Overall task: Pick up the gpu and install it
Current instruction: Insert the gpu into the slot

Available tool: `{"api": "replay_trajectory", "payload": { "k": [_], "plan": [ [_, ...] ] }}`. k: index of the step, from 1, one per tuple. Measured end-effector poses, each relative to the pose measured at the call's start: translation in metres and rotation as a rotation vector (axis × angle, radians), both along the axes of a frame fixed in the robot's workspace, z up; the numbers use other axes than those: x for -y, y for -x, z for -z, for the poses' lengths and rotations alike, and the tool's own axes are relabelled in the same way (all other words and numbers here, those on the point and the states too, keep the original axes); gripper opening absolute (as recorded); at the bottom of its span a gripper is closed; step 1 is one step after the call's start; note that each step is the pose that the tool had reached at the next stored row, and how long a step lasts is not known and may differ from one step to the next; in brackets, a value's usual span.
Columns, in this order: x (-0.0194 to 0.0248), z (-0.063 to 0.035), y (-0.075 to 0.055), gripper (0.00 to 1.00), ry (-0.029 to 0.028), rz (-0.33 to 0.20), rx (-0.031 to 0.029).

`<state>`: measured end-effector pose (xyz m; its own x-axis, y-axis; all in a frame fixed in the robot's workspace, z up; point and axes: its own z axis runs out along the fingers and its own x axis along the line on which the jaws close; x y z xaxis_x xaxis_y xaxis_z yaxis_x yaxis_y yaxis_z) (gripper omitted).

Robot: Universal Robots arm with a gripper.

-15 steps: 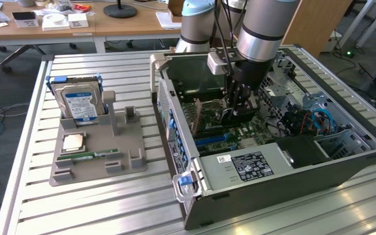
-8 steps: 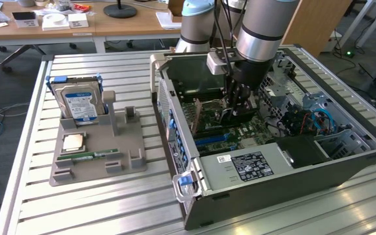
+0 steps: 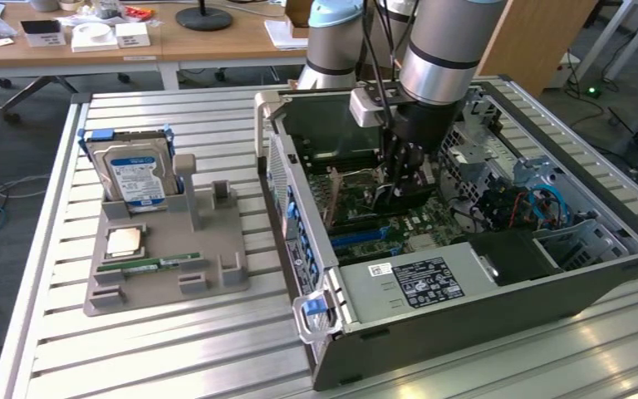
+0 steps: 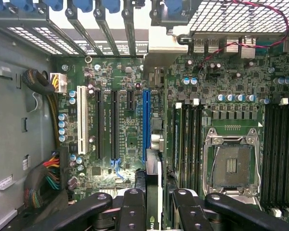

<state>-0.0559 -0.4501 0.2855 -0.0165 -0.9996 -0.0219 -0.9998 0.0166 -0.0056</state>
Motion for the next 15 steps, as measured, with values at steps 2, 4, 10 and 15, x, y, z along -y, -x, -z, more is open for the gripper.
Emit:
{"api": "replay_trajectory", "payload": {
  "k": [2, 4, 10, 15],
  "plan": [
    [0.0, 0.0, 0.0, 0.26, 0.0, 0.0, 0.0],
    [0.0, 0.0, 0.0, 0.26, 0.0, 0.0, 0.0],
    [0.0, 0.0026, 0.0009, 0.26, 0.0, 0.0, 0.0005],
    [0.0017, 0.0053, 0.0027, 0.26, -0.0001, -0.001, 0.0035]
  ]
}}
